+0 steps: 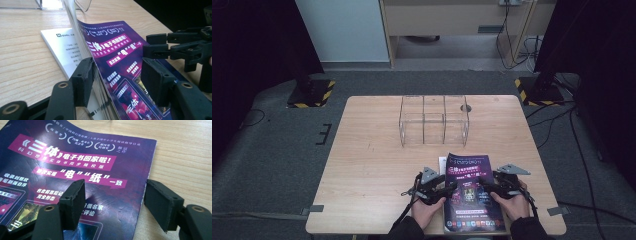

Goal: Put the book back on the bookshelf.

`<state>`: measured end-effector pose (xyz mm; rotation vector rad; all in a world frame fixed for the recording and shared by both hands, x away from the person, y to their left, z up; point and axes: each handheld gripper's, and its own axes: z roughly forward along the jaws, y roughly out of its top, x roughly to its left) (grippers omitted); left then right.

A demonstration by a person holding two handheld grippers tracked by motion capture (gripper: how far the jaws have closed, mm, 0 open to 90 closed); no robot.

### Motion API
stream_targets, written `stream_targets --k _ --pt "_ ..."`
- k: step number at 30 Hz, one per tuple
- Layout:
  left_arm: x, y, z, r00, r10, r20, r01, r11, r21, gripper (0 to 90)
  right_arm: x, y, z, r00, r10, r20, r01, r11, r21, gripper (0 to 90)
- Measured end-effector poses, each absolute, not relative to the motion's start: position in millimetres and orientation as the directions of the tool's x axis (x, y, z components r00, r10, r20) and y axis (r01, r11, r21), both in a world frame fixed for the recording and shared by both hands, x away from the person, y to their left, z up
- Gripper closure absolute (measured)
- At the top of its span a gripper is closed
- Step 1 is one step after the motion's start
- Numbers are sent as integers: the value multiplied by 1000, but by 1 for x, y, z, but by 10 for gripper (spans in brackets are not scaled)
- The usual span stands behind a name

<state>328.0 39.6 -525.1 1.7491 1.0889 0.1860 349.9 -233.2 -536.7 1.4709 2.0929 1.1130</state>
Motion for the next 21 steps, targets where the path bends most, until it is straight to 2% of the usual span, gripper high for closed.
stream_targets --k 8,15,21 --pt "320 36 -529 585 746 -319 579 -109 808 438 350 -234 -537 -395 906 150 630 148 762 334" --pt "324 34 -520 610 713 -346 560 -79 825 507 350 -234 -537 -395 906 149 630 149 762 335" --pt "324 29 -519 594 716 -367 576 -61 815 503 350 -234 -537 -394 906 152 628 144 764 336"
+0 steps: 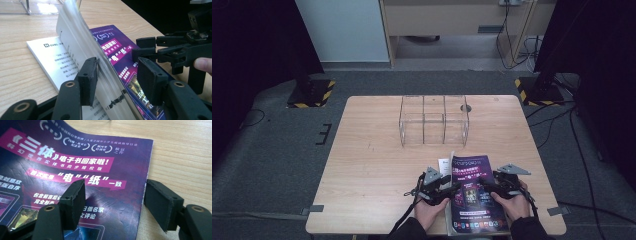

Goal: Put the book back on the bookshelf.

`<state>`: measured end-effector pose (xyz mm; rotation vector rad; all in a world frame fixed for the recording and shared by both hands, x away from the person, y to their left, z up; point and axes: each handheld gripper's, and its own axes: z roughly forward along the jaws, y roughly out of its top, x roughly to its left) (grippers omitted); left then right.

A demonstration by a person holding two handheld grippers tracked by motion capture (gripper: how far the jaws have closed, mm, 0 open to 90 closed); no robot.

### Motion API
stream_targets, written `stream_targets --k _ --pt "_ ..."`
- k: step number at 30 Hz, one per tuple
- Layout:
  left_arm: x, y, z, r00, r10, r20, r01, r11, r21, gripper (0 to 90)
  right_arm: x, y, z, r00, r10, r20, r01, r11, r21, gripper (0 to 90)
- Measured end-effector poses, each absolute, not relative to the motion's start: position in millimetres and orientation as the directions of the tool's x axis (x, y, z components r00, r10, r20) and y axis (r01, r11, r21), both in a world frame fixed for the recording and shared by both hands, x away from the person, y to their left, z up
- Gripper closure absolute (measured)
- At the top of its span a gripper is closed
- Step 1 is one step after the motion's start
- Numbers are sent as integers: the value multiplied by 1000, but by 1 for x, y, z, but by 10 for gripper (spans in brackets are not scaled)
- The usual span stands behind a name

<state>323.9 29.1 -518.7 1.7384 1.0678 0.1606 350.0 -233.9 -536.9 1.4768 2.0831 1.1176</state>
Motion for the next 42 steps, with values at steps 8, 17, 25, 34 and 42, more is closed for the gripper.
stream_targets --k 8,17,25,34,42 --pt "318 22 -522 539 793 -284 601 -126 789 457 350 -235 -537 -400 904 153 628 148 764 336" --pt "321 24 -525 528 798 -289 613 -123 780 501 350 -235 -537 -397 904 157 629 144 764 336" --pt "320 18 -519 544 800 -252 586 -148 796 586 350 -235 -537 -395 904 162 631 139 763 337" --pt "321 20 -516 549 810 -205 571 -184 800 783 350 -236 -537 -398 903 164 630 139 764 344" --pt "318 18 -503 616 766 -184 504 -203 840 862 351 -240 -537 -417 893 169 624 146 767 360"
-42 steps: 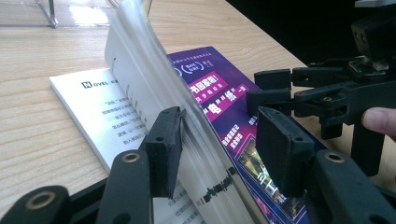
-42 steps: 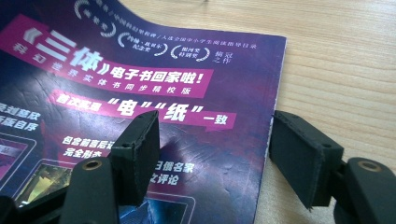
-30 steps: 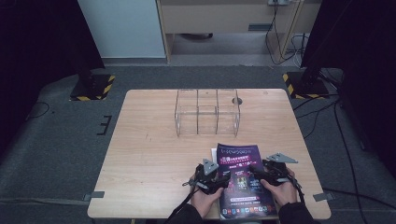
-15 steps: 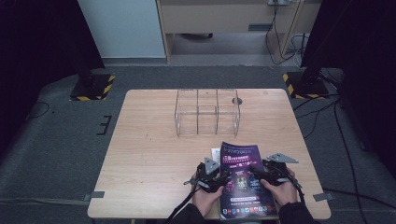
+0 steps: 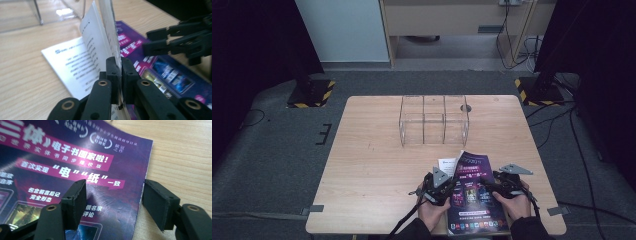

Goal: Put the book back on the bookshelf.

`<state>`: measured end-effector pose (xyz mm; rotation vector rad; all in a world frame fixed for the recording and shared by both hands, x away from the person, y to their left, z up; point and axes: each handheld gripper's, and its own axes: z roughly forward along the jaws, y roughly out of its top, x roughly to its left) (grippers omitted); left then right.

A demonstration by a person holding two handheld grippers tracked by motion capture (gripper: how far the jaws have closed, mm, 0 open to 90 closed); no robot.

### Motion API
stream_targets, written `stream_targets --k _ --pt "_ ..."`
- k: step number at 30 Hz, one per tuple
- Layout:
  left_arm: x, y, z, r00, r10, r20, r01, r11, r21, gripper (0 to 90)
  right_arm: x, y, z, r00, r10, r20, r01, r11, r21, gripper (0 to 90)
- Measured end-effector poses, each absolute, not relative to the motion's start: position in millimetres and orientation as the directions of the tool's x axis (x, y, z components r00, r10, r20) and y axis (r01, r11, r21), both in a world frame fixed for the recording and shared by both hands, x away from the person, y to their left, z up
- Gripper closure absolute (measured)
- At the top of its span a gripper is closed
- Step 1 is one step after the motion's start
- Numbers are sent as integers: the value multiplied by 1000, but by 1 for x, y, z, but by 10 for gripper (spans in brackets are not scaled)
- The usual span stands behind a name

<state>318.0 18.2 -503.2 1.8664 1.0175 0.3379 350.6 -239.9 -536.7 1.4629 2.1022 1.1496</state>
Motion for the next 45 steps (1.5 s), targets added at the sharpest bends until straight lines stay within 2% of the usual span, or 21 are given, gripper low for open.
stream_targets --k 11,24,40,45 --pt "319 22 -485 661 721 -210 472 -181 863 878 351 -254 -521 -420 890 177 541 89 836 337" --pt "314 29 -464 701 679 -217 423 -151 894 884 351 -260 -512 -439 872 218 508 41 861 294" --pt "308 44 -442 706 671 -228 381 -89 920 886 354 -253 -513 -484 820 307 528 -6 849 256" --pt "307 47 -438 708 667 -230 373 -78 924 886 355 -251 -515 -498 785 369 553 -40 832 256"
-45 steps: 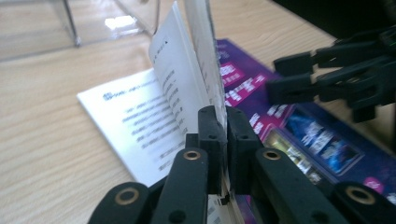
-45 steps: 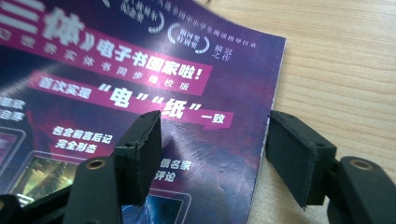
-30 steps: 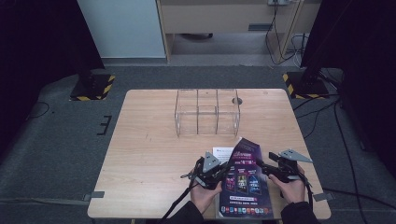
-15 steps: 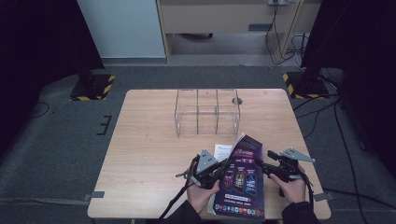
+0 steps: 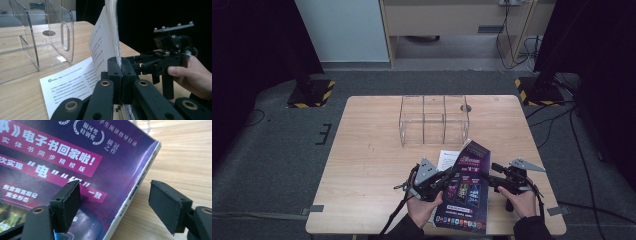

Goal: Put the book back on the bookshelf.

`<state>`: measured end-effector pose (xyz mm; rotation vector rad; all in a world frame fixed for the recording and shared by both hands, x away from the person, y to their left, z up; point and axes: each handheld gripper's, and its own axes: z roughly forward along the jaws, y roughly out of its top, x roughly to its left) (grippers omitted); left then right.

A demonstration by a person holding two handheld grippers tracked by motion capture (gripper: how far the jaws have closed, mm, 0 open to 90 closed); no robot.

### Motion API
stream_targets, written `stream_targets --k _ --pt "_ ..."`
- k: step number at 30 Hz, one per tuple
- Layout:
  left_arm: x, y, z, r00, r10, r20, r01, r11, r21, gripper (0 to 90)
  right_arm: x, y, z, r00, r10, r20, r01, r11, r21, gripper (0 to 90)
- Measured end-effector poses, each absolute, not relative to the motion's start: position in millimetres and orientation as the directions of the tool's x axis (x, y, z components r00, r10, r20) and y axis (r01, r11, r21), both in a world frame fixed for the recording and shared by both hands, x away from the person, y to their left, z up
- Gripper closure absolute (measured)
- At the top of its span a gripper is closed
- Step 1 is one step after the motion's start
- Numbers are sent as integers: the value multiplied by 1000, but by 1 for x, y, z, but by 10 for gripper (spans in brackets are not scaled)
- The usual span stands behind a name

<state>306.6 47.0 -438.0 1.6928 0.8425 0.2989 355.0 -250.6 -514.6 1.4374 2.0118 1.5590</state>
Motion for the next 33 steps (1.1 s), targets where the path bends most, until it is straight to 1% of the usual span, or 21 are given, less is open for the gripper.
stream_targets --k 5,13,18,20,23,27,29,33 --pt "305 50 -435 710 666 -229 369 -75 926 886 356 -248 -516 -514 748 420 578 -60 814 256" --pt "305 52 -436 711 664 -230 371 -77 925 886 359 -242 -523 -538 687 488 628 -58 776 265" --pt "306 51 -438 711 664 -232 374 -79 924 886 358 -236 -524 -550 684 479 633 -34 774 292" --pt "306 52 -439 711 664 -233 374 -77 924 886 358 -236 -524 -555 690 465 626 -22 779 336" --pt "306 54 -439 707 663 -244 384 -70 921 886 356 -237 -521 -554 704 444 607 -24 795 464" --pt "309 54 -445 700 666 -258 403 -70 912 886 353 -235 -516 -550 741 384 581 9 814 616" --pt "309 53 -447 696 672 -254 407 -77 910 885 352 -233 -514 -548 754 361 573 24 819 662" --pt "310 54 -447 691 677 -253 409 -77 909 885 351 -233 -511 -540 760 361 577 23 816 689"
